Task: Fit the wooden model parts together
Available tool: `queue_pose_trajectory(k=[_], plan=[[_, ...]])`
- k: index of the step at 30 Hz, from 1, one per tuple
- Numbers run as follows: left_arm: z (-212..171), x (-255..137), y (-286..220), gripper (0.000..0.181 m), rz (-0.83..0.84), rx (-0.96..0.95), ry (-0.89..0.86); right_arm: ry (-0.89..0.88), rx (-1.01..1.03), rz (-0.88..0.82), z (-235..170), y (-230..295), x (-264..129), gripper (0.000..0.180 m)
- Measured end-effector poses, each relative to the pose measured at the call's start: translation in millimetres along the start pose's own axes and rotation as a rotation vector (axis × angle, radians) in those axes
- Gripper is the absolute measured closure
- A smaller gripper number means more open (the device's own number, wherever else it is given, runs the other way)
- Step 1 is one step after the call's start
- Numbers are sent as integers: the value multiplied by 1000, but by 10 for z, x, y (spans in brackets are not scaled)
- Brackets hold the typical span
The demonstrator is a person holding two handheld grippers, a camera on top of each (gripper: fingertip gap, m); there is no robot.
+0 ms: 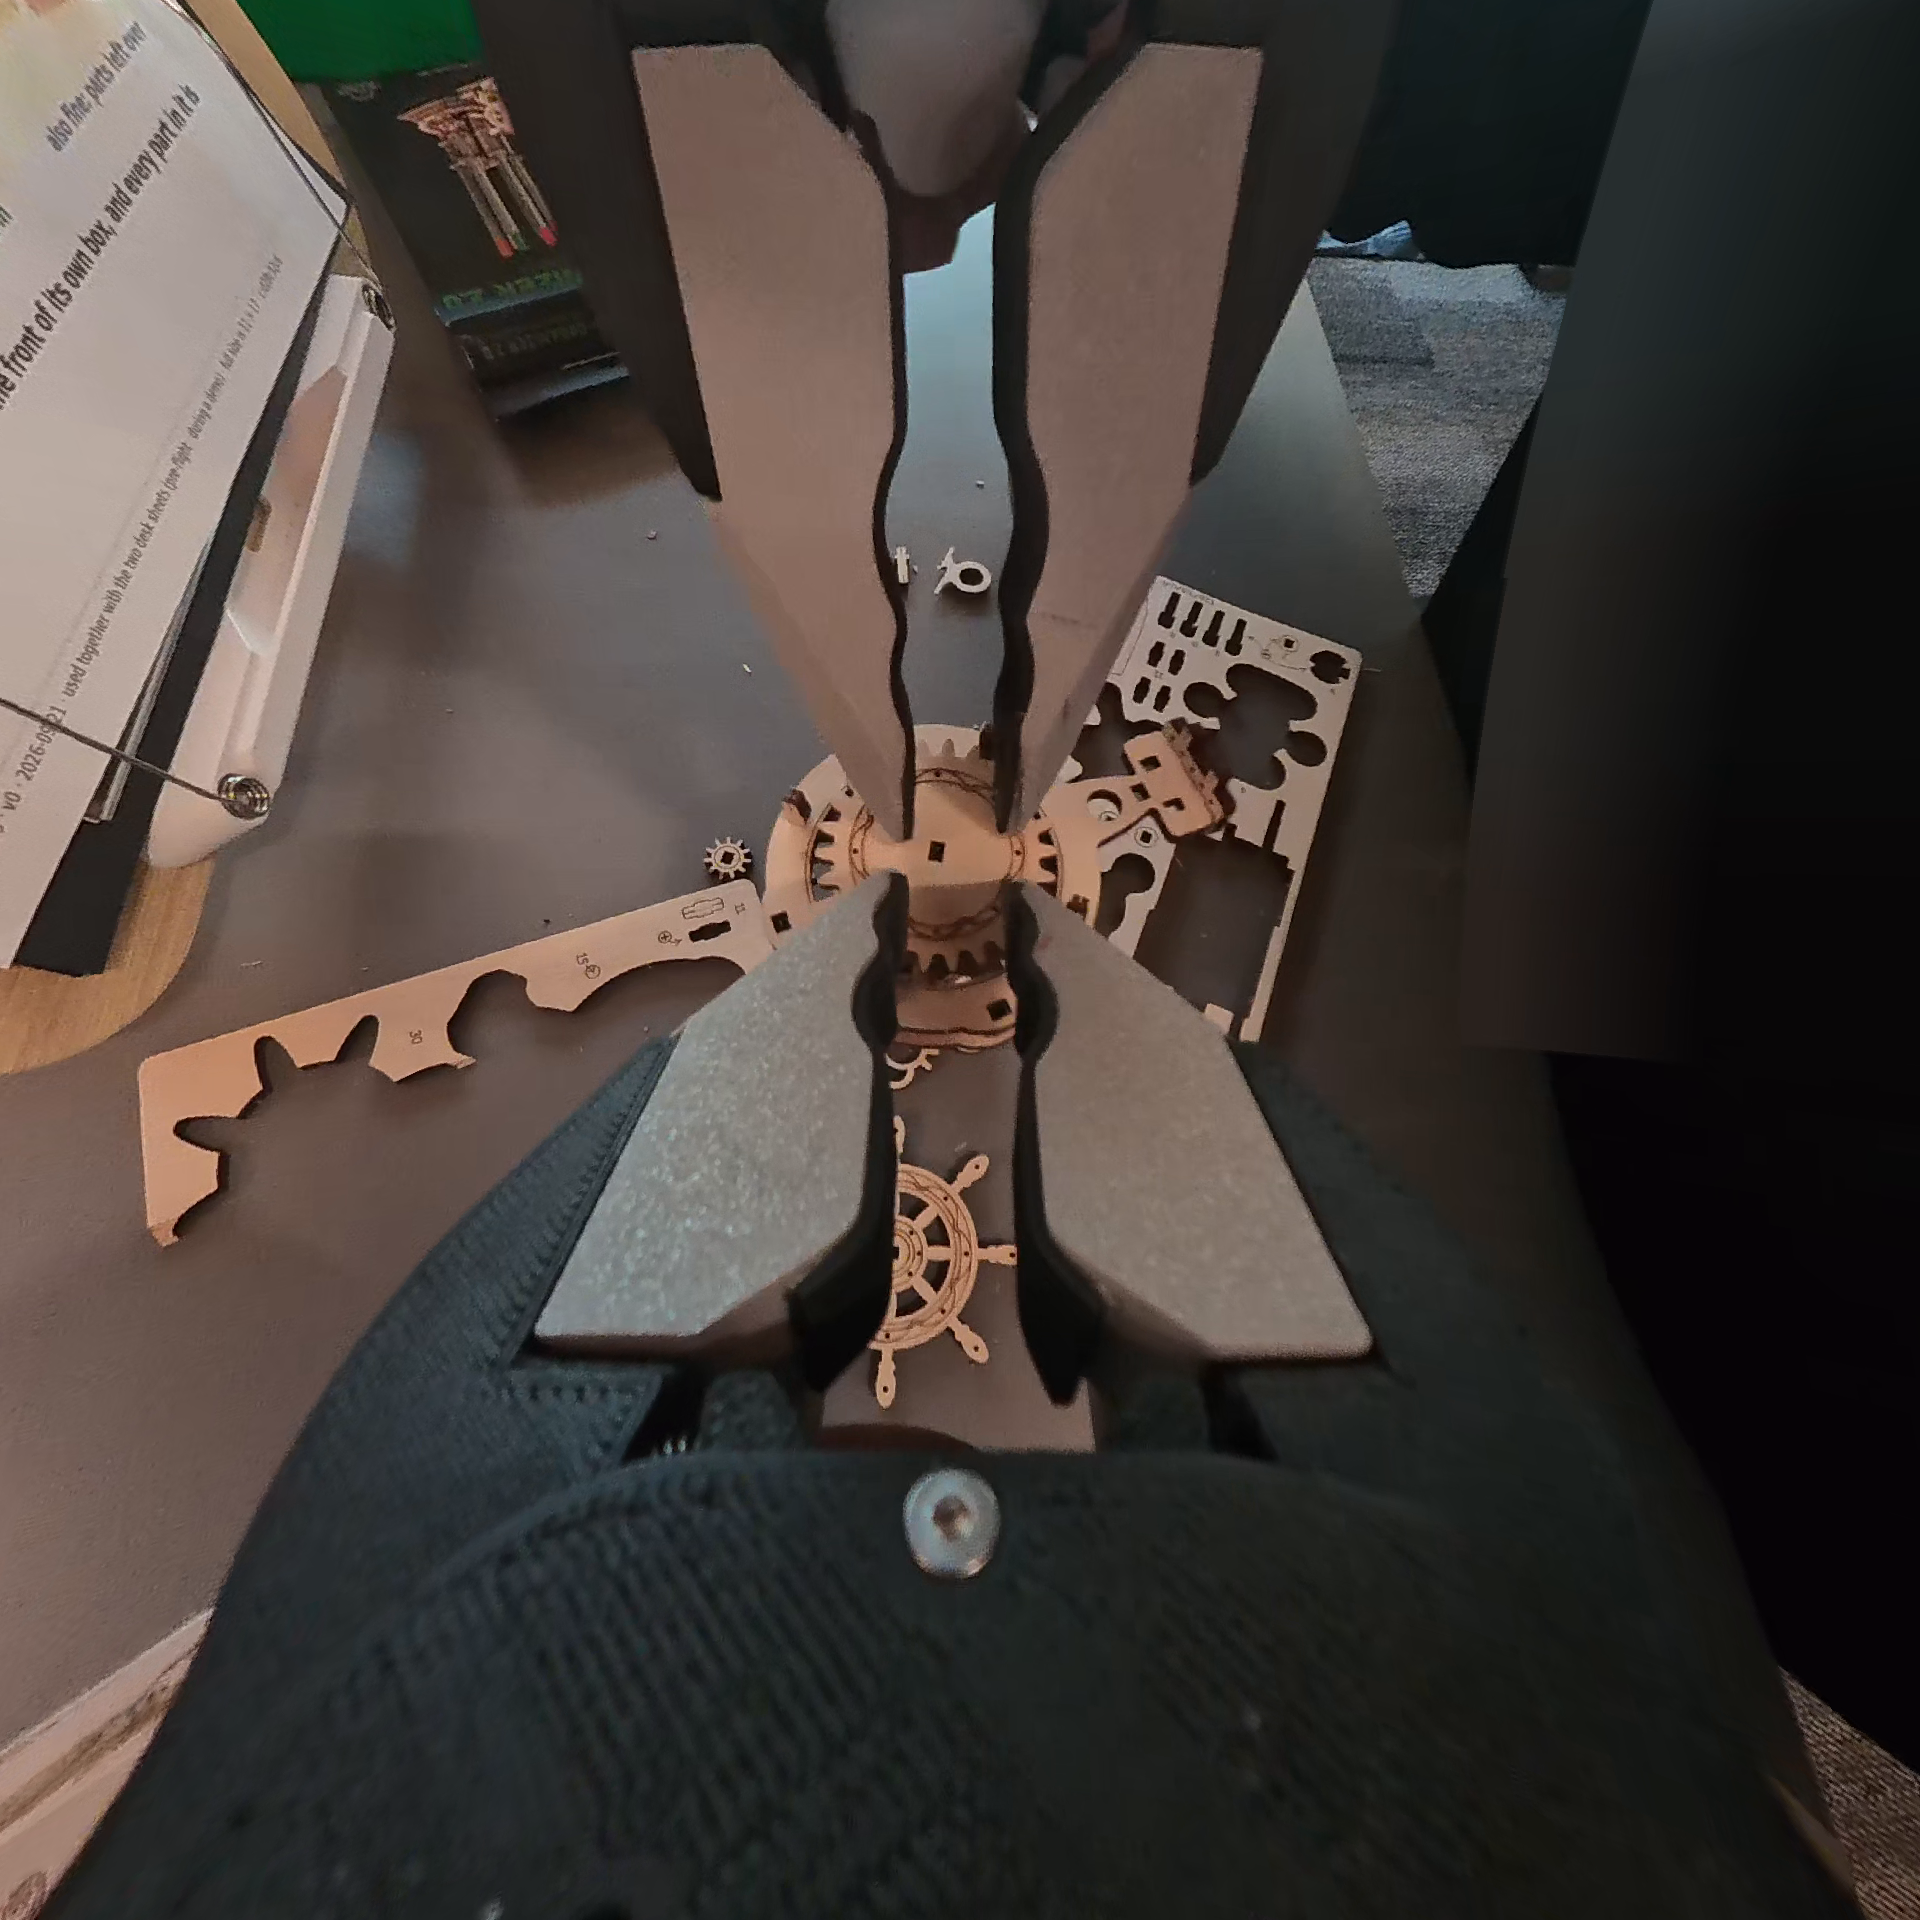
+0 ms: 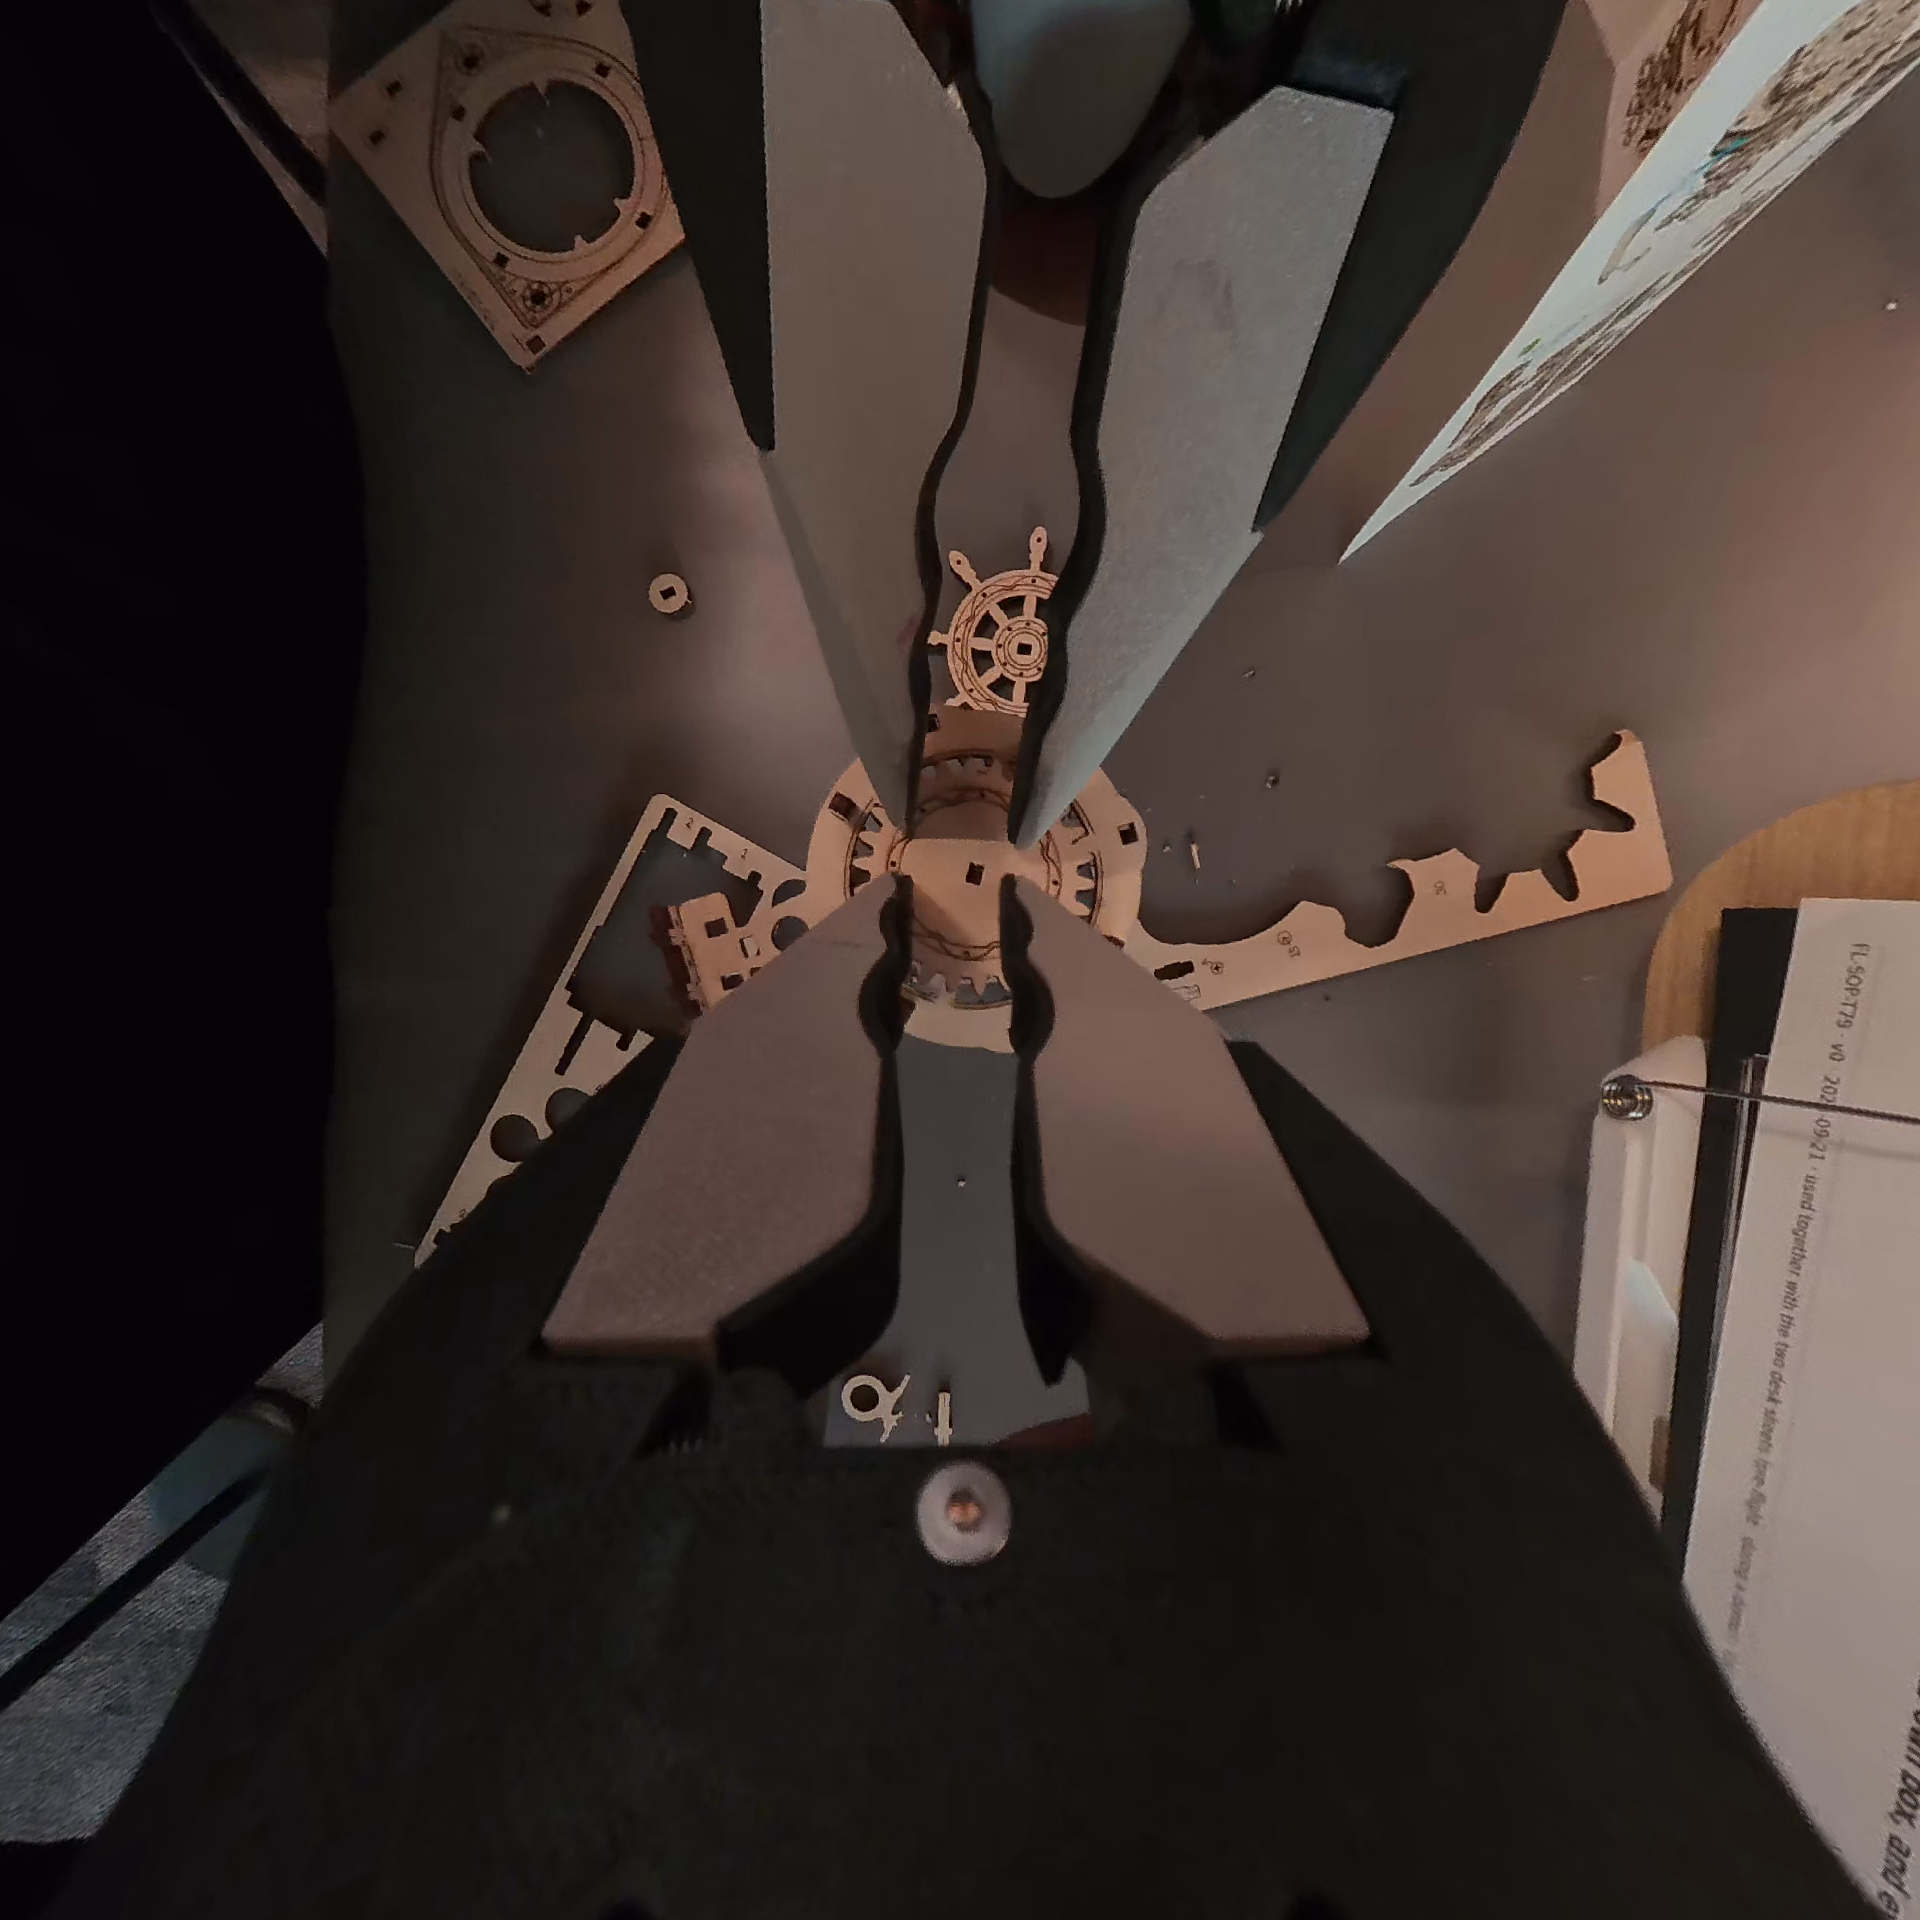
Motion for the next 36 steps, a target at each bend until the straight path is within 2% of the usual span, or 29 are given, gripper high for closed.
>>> queue_pose_trajectory(k=[9,12,16,22,24,36], plan=[[52,-4,0,163,-13,7,-5,-21,24,2,-61,5,11,166],[79,22,1,171,-17,21,11,-42,20,-20,-63,25,24,166],[83,29,9,173,-30,15,12,-34,18,-30,-58,31,21,166],[63,22,36,176,-51,-19,7,23,-27,-42,9,30,12,167],[52,23,49,178,-63,-30,-1,37,-36,-49,24,30,11,173],[34,22,53,181,-67,-17,-6,91,-49,-60,85,42,8,175]])
Point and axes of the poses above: each gripper's, where its closed fingertips meet, x out along the fingers, z out of its top, y = z × x across the jaws, the point moved 10 cm from there along -x, back along the fingers, and after that the axes turned 15 degrees about y, right-handed, at the moved point
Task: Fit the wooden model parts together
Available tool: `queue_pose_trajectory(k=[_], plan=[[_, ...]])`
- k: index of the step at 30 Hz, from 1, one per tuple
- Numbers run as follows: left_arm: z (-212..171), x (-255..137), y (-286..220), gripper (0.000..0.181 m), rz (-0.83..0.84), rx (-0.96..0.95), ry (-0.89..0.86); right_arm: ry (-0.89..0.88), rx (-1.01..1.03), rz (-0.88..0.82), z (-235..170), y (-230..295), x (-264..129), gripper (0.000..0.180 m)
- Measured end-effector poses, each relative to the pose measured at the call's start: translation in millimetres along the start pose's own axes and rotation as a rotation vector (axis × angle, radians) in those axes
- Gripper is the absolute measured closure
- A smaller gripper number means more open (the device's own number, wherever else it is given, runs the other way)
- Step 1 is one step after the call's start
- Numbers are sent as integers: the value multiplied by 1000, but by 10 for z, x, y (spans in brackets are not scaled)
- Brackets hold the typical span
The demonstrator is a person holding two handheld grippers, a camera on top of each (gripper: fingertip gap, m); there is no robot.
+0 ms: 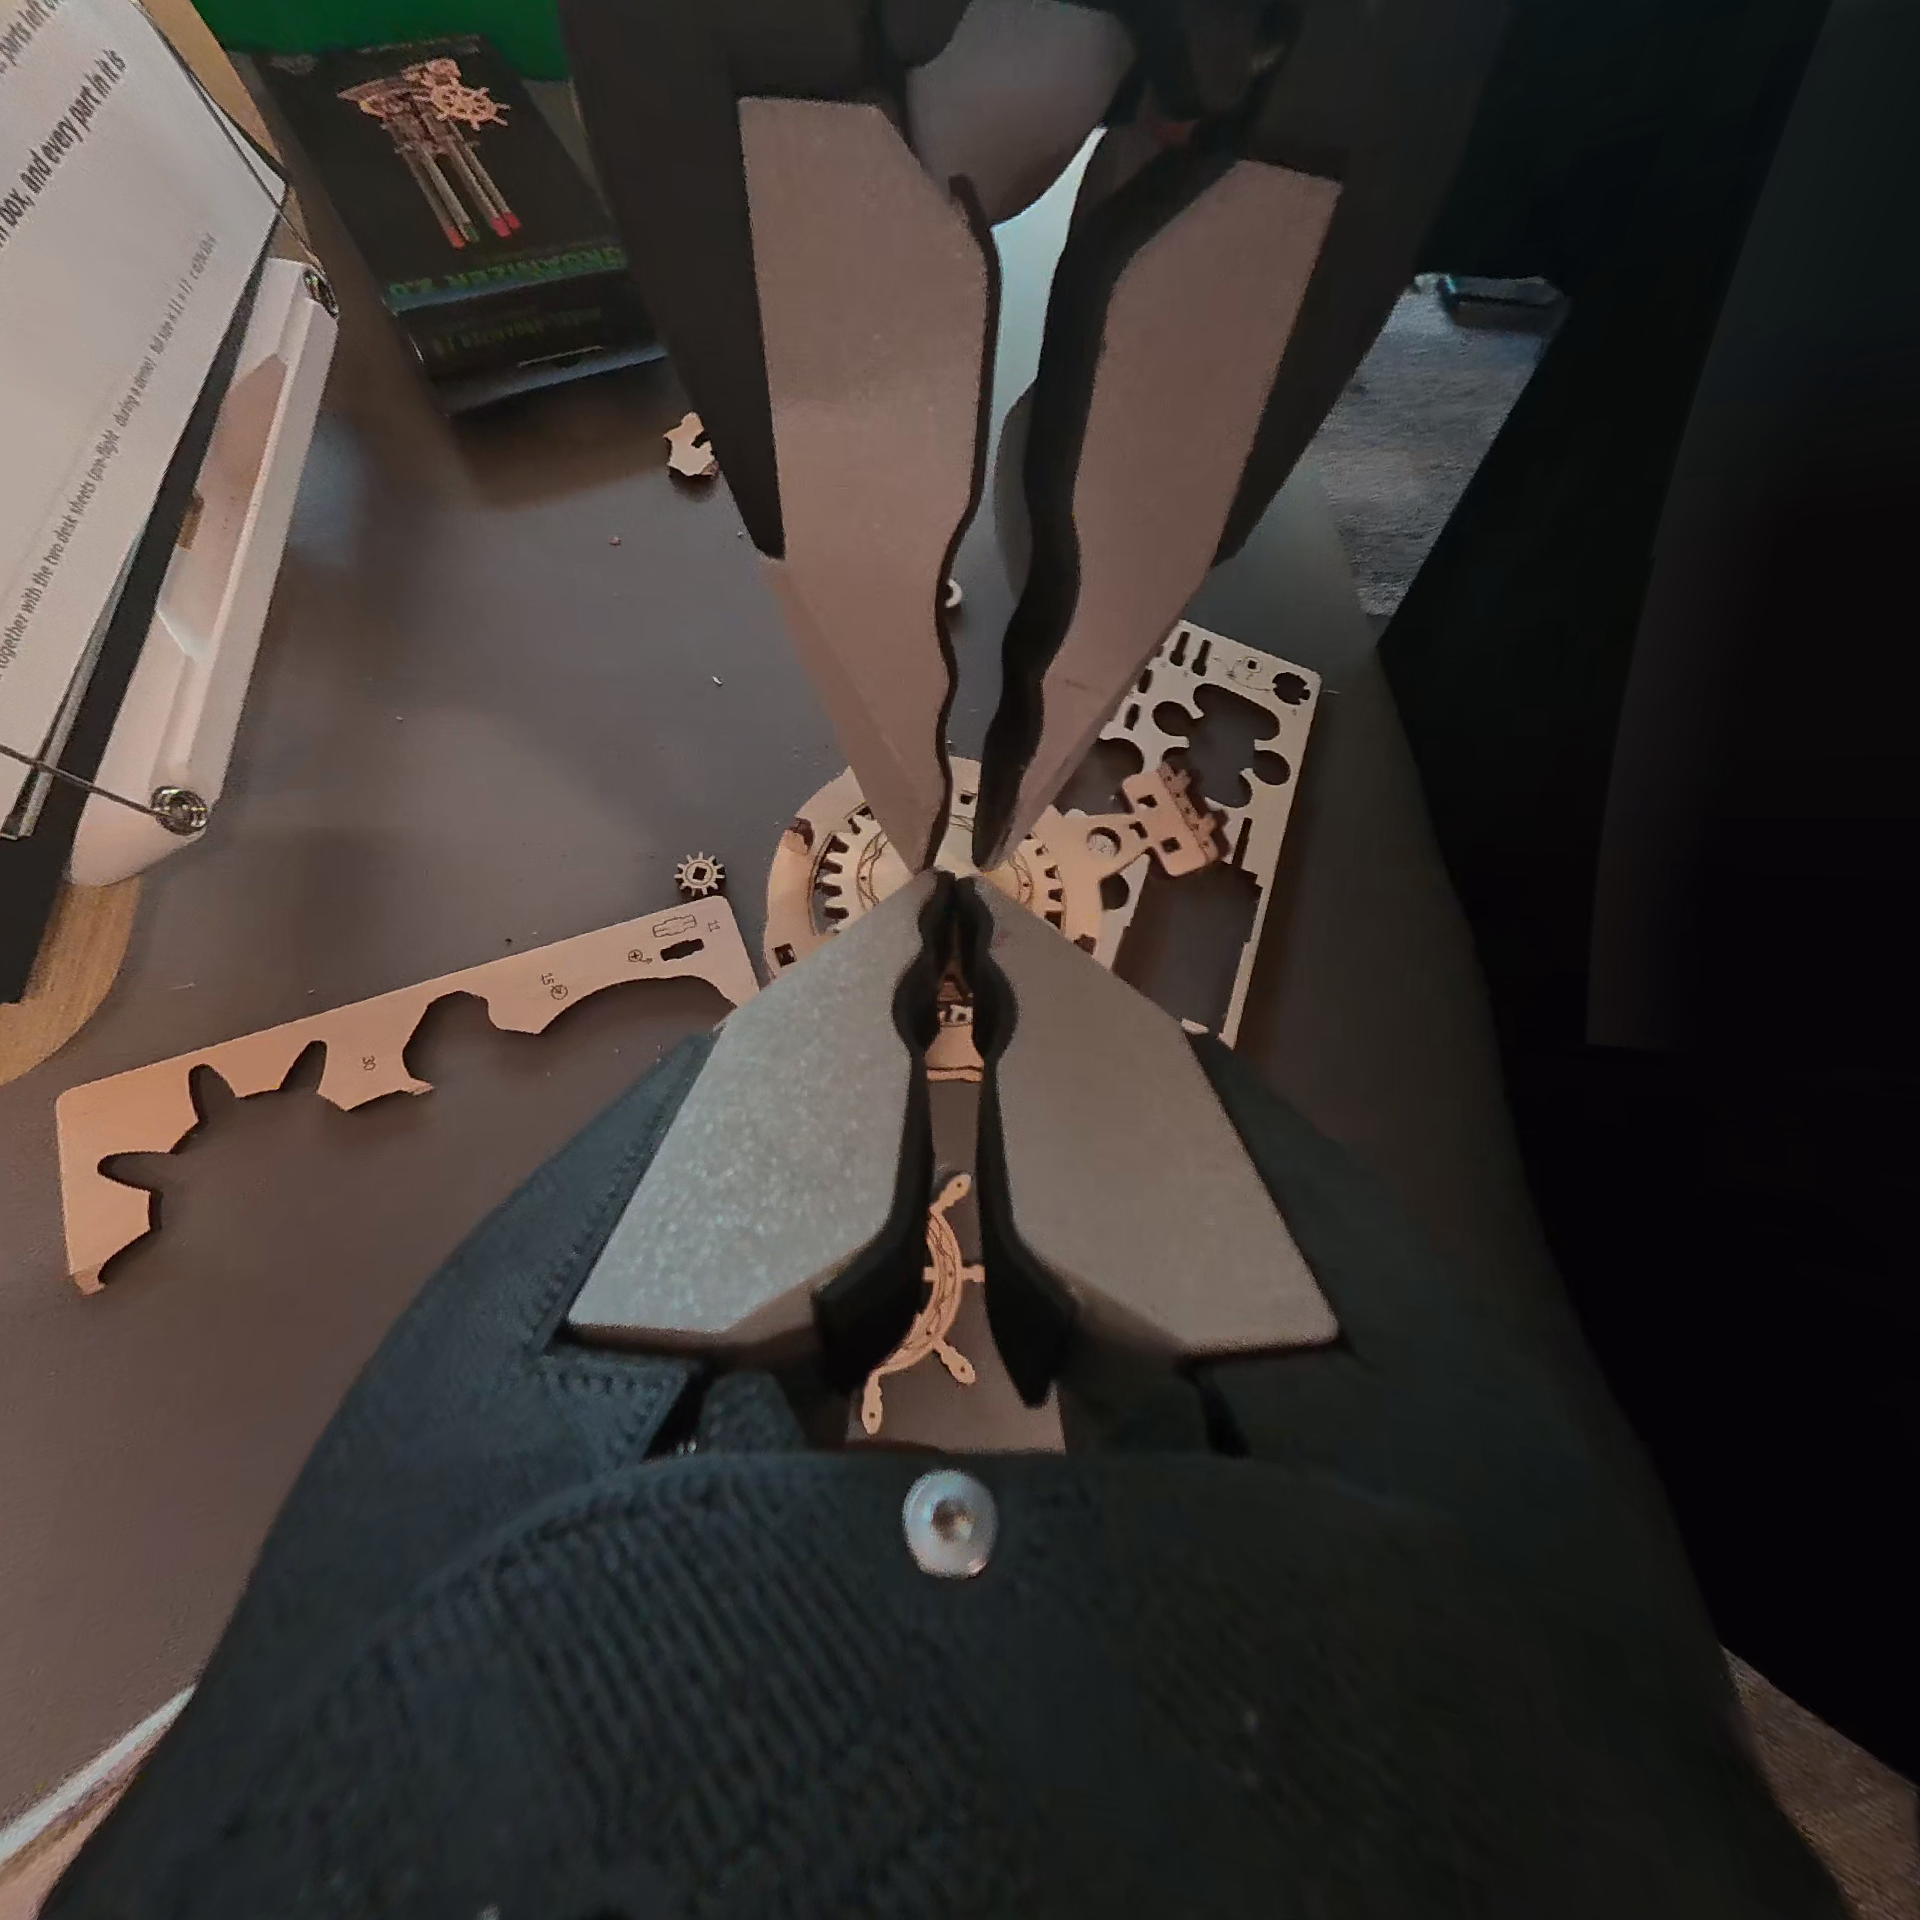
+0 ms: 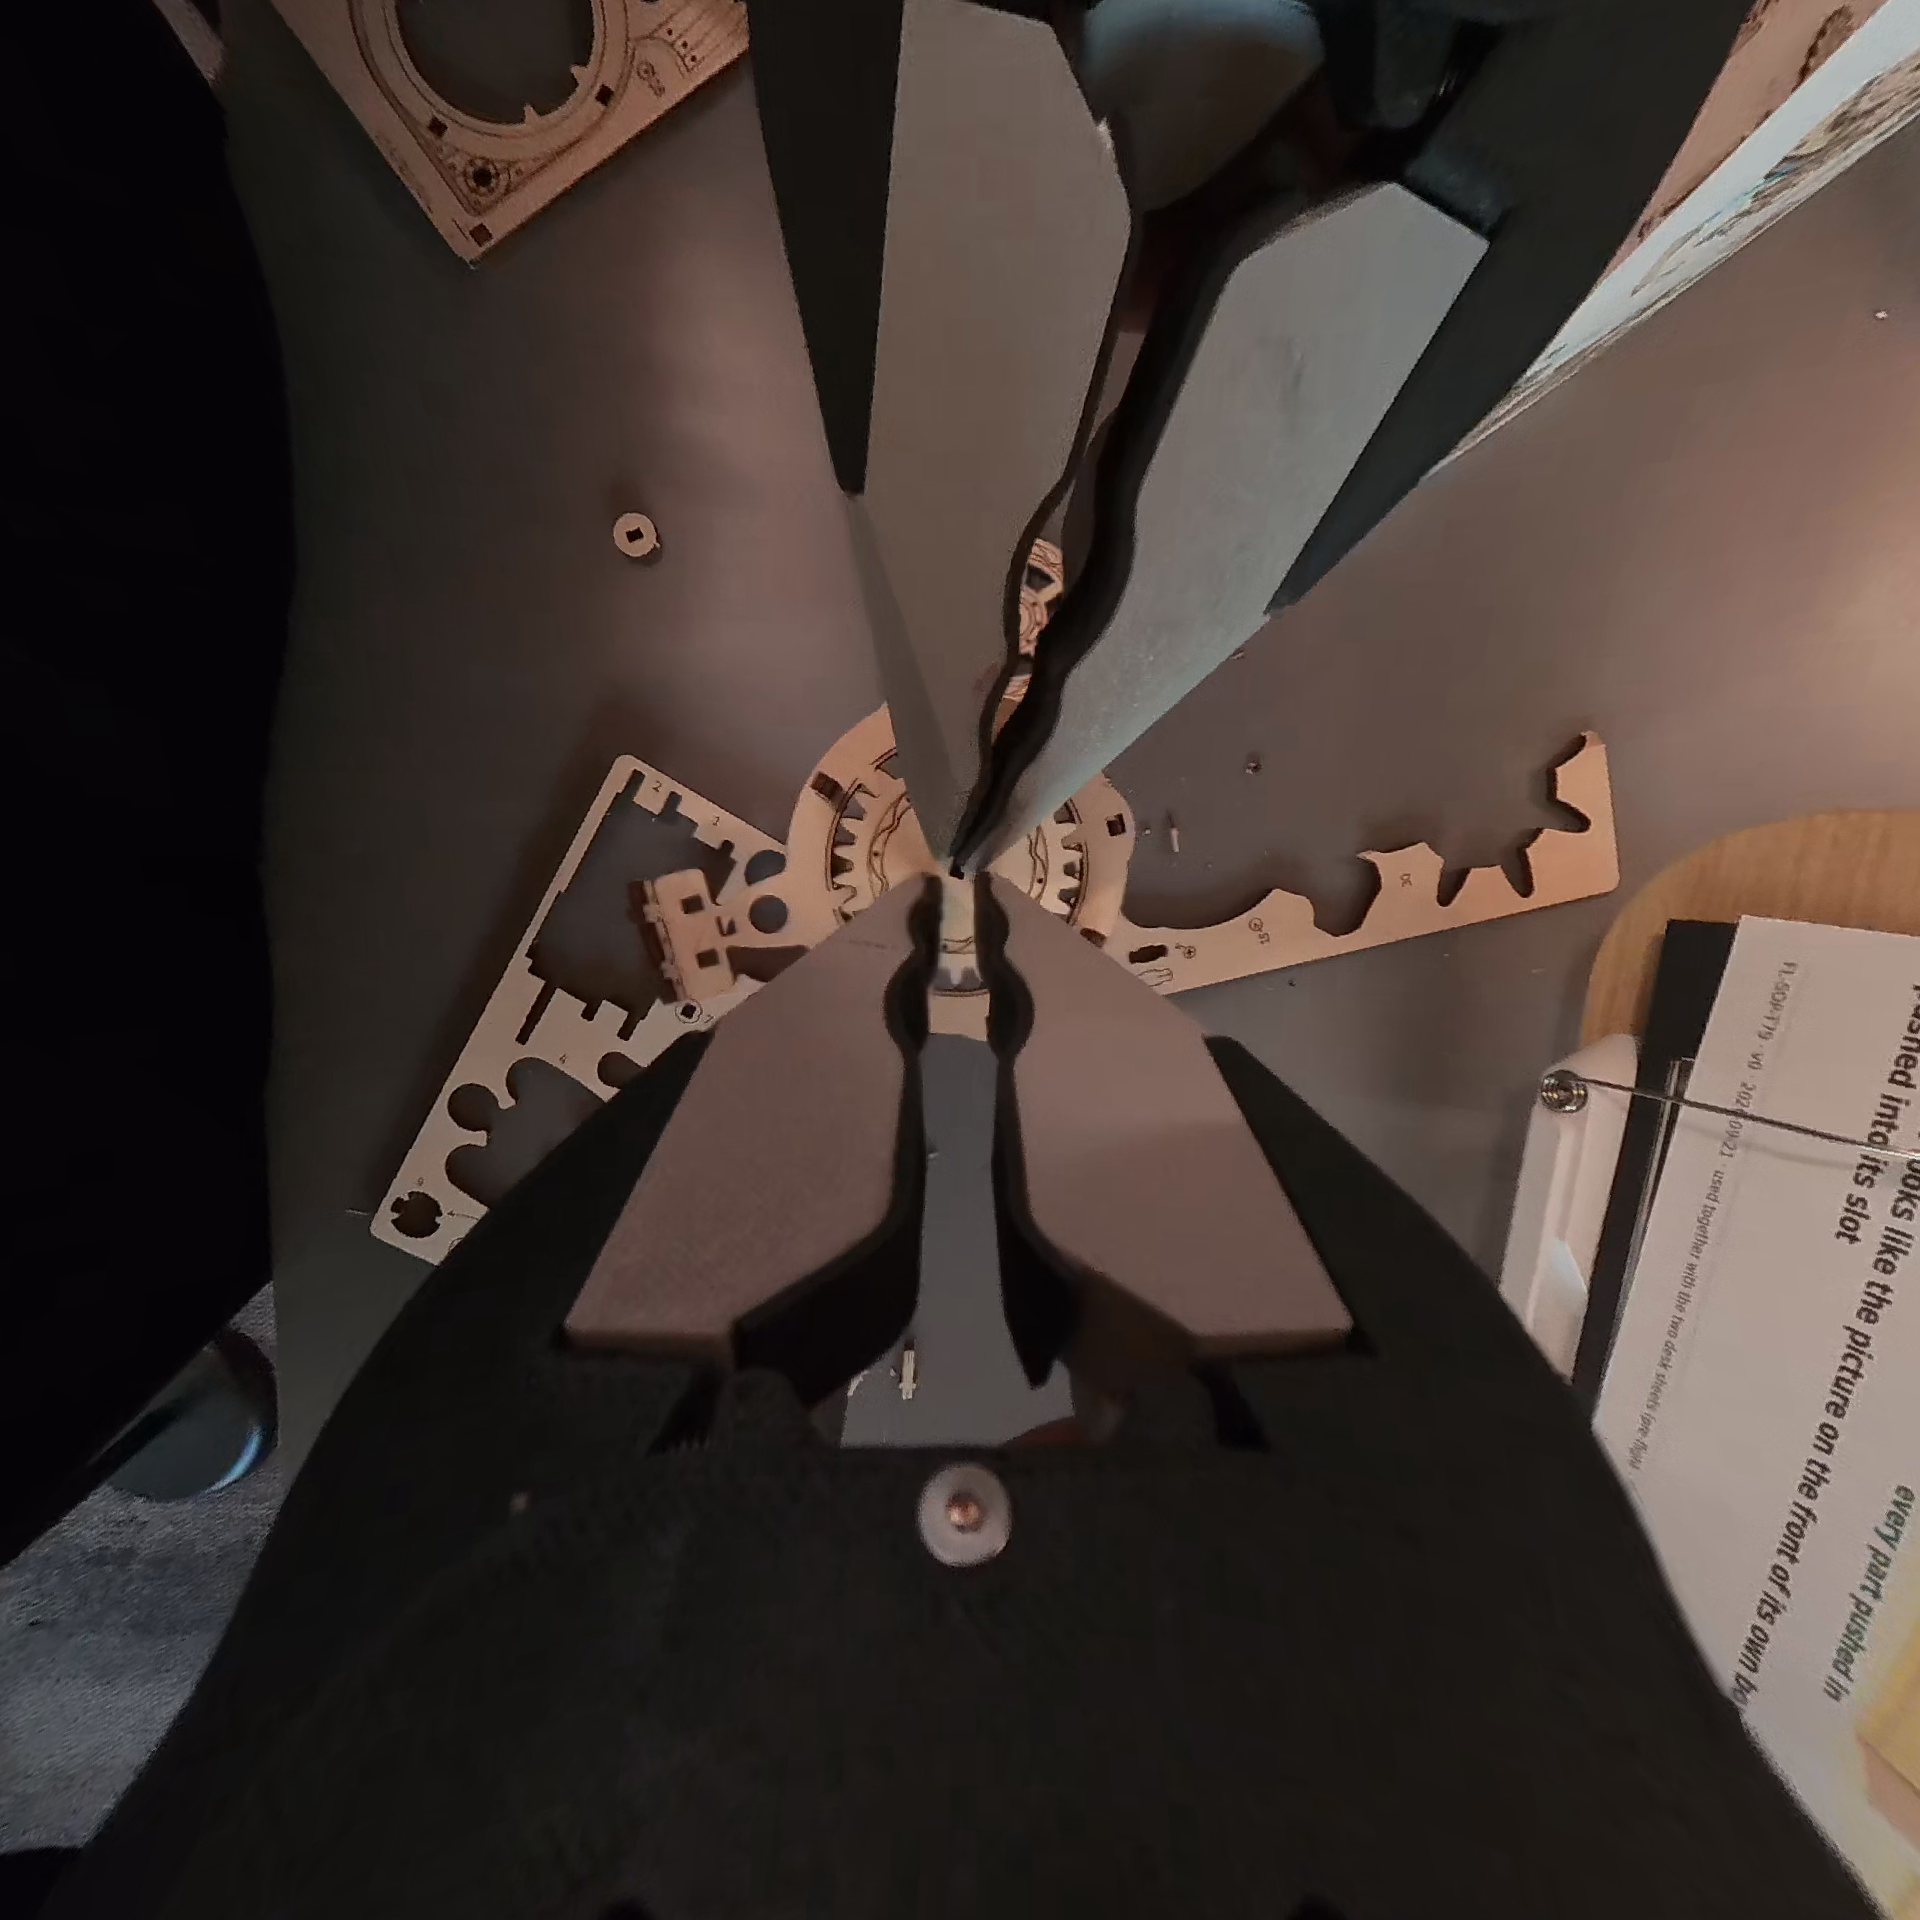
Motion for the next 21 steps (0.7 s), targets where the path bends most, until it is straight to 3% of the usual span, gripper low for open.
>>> queue_pose_trajectory(k=[18,21], plan=[[0,-37,-31,173,37,6,23,-31,31,-18,-22,-8,9,180],[-3,-30,-40,173,54,17,42,-79,69,24,-44,-56,10,172]])
Point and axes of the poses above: each gripper's, where its closed fingertips meet, x out along the fingers, z out of its top, y = z × x across the jaws, the point moved 10 cm from there along -x, back along the fingers, and after that the axes turned 15 degrees about y, right-handed, at the moved point
